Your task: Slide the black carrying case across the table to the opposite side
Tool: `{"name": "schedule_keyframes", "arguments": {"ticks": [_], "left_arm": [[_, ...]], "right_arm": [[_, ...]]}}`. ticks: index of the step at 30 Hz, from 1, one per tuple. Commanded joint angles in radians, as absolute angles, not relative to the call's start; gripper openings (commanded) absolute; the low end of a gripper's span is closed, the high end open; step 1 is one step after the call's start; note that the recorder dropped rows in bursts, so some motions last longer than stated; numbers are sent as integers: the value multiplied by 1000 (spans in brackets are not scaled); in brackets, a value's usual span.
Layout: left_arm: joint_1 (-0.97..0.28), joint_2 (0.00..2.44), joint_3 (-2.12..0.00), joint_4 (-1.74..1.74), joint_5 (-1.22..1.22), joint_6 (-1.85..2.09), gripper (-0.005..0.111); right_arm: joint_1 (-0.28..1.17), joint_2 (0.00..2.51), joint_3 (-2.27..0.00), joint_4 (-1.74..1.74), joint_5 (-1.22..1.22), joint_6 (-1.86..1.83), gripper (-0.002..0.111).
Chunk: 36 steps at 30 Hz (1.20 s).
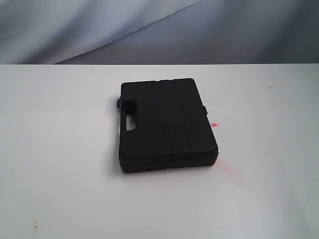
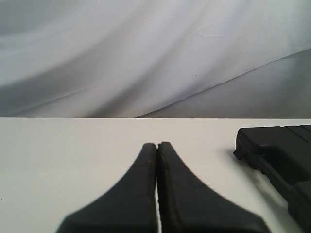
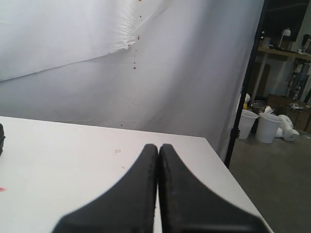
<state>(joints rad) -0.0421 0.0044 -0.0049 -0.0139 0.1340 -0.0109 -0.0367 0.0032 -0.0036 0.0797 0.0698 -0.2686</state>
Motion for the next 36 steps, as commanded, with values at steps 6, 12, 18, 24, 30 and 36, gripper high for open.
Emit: {"name": "schedule_keyframes", "arguments": {"ticks": [6,12,18,24,30,36], "left_arm": [[-40,0,0,-13,131,-21,0],[-40,0,0,-13,131,-21,0],[-40,0,0,-13,131,-21,0],[-40,0,0,-13,131,-21,0],[-40,0,0,-13,131,-21,0],[-40,0,0,-18,102,-25,0]], "right_arm": [[-30,0,0,77,79,-276,0],[-30,0,0,77,79,-284,0],[-30,0,0,77,79,-281,0],[-30,0,0,77,79,-281,0],[-30,0,0,77,79,-281,0],[-30,0,0,84,79,-281,0]]}}
